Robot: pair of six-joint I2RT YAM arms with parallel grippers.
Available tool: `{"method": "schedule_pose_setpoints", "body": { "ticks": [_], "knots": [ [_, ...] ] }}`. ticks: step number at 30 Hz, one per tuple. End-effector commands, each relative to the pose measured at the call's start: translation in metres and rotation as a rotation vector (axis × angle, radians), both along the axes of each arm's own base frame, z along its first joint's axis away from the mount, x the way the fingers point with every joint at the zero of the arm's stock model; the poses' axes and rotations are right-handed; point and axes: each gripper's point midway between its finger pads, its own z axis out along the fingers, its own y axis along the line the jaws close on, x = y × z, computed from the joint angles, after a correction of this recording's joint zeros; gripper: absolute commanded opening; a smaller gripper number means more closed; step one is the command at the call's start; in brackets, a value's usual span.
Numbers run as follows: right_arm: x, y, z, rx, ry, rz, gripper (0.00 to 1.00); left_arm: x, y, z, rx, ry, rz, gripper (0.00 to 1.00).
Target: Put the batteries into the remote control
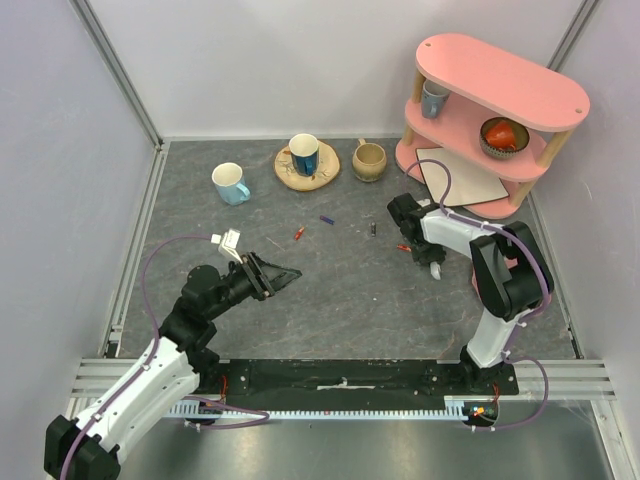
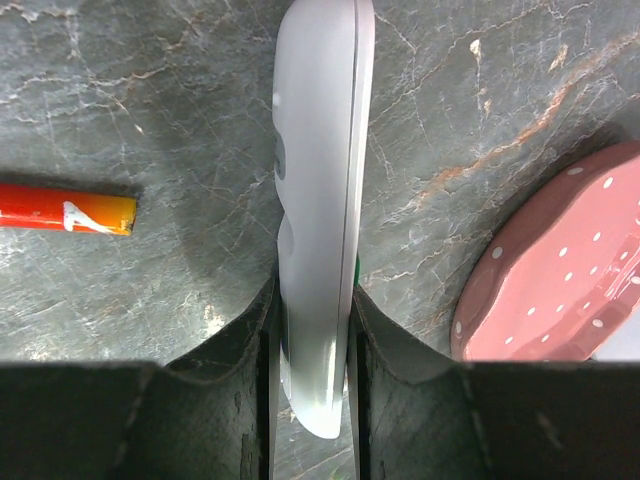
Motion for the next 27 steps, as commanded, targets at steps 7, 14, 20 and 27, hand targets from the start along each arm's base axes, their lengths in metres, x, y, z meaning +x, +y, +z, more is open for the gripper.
{"method": "schedule_pose_setpoints", "body": {
  "ticks": [7, 14, 20, 27],
  "knots": [
    [-0.014, 0.024, -0.009, 0.163, 0.041, 0.023, 0.50, -0.003, -0.004, -0.002, 0.005, -0.015, -0.037, 0.53],
    [-0.014, 0.028, -0.003, 0.189, 0.031, 0.014, 0.59, -0.004, -0.004, -0.003, 0.003, -0.009, -0.042, 0.53],
    [-0.005, 0.049, 0.031, 0.297, -0.041, 0.028, 0.64, -0.004, -0.004, -0.004, 0.004, -0.012, -0.042, 0.54],
    [0.007, 0.072, 0.111, 0.448, -0.199, 0.079, 0.72, 0.000, -0.004, -0.008, 0.037, -0.002, -0.039, 0.61]
  ]
}}
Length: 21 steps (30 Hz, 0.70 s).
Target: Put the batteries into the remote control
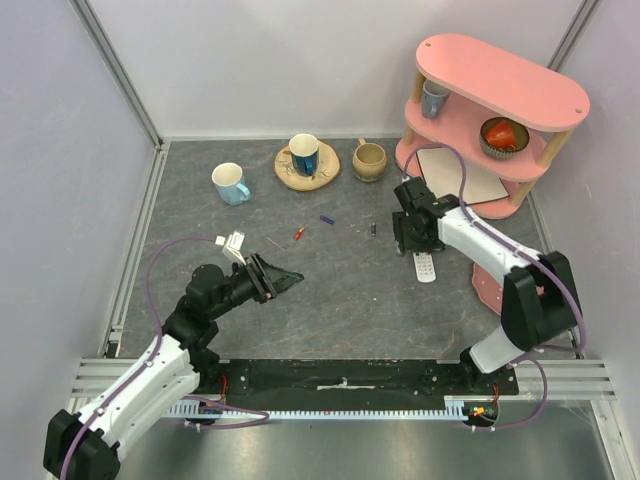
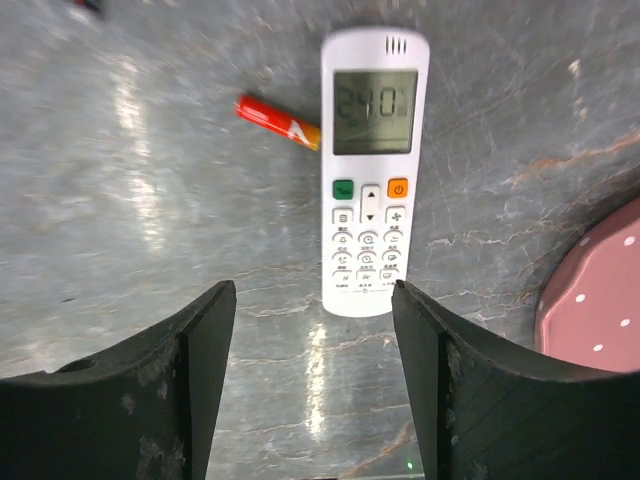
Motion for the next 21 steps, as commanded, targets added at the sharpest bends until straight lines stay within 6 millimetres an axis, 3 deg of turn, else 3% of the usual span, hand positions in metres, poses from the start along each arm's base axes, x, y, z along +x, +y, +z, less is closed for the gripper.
{"method": "schedule_pose_setpoints", "body": {
  "ticks": [1, 2, 4, 5, 7, 11, 21],
  "knots": [
    [0.013, 0.021, 0.072, 0.153, -0.177, 0.016, 0.72, 0.003, -0.001, 0.001, 0.039, -0.023, -0.014, 0.63],
    [0.012, 0.022, 0.093, 0.192, -0.247, 0.024, 0.72, 0.006, -0.001, 0.001, 0.050, -0.022, -0.008, 0.64],
    [0.008, 0.032, 0.100, 0.282, -0.327, 0.058, 0.73, 0.006, 0.001, -0.010, 0.102, 0.008, -0.009, 0.69],
    [-0.007, 0.032, 0.099, 0.330, -0.369, 0.088, 0.73, 0.011, 0.003, -0.013, 0.135, 0.030, 0.013, 0.71],
    [-0.010, 0.054, 0.116, 0.464, -0.503, 0.170, 0.77, 0.010, 0.010, -0.030, 0.220, 0.090, 0.024, 0.75],
    [-0.037, 0.068, 0.129, 0.591, -0.683, 0.251, 0.92, 0.019, 0.018, -0.031, 0.313, 0.119, 0.061, 0.77],
    [-0.043, 0.076, 0.106, 0.530, -0.644, 0.293, 0.98, 0.033, 0.027, -0.009, 0.303, 0.082, 0.161, 0.78]
  ]
}}
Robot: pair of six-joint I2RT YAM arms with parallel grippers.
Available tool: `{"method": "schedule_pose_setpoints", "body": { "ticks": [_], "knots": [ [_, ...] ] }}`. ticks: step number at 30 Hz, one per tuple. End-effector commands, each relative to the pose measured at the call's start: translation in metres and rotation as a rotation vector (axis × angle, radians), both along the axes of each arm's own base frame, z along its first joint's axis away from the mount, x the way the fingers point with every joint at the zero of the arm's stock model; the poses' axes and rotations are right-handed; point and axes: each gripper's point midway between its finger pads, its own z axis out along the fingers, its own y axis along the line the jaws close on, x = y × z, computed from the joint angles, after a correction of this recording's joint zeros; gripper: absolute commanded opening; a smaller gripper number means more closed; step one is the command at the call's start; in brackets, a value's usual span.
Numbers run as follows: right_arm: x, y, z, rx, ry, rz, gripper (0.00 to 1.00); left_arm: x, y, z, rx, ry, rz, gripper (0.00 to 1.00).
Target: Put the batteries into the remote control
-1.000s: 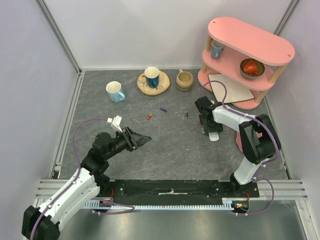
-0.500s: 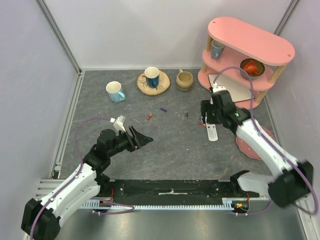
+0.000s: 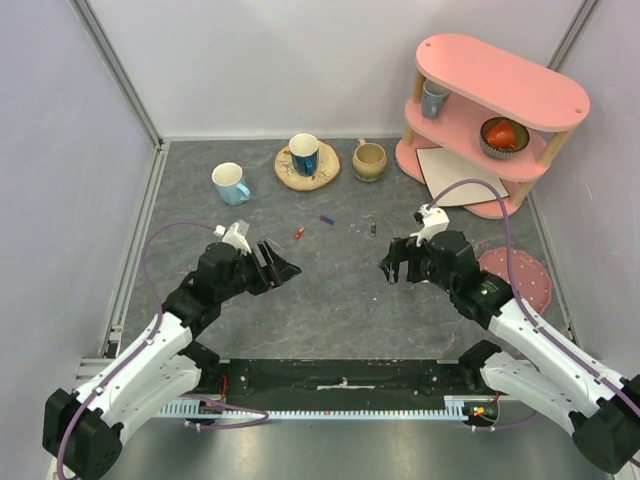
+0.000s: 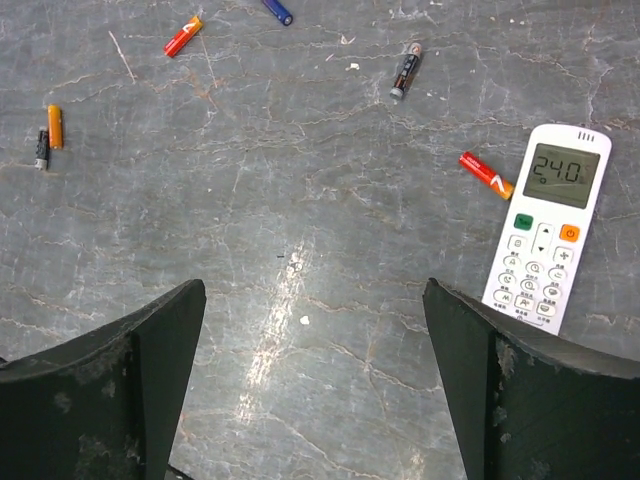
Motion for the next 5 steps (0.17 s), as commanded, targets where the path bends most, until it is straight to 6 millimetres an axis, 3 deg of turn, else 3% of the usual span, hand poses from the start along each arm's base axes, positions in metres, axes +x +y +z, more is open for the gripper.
{"method": "schedule_pose_setpoints", "body": {
  "ticks": [1, 5],
  "knots": [
    [0.0108, 0.0082, 0.0142, 0.026, -0.064, 0.012, 0.98, 0.0107, 0.0120, 0.0214, 0.009, -0.079, 0.080, 0.79],
    [0.0121, 0.0135, 0.0225, 0.059, -0.084, 0.024, 0.98, 0.0134, 0.0180, 0.0236, -0.030, -0.043, 0.163, 0.78]
  ]
}}
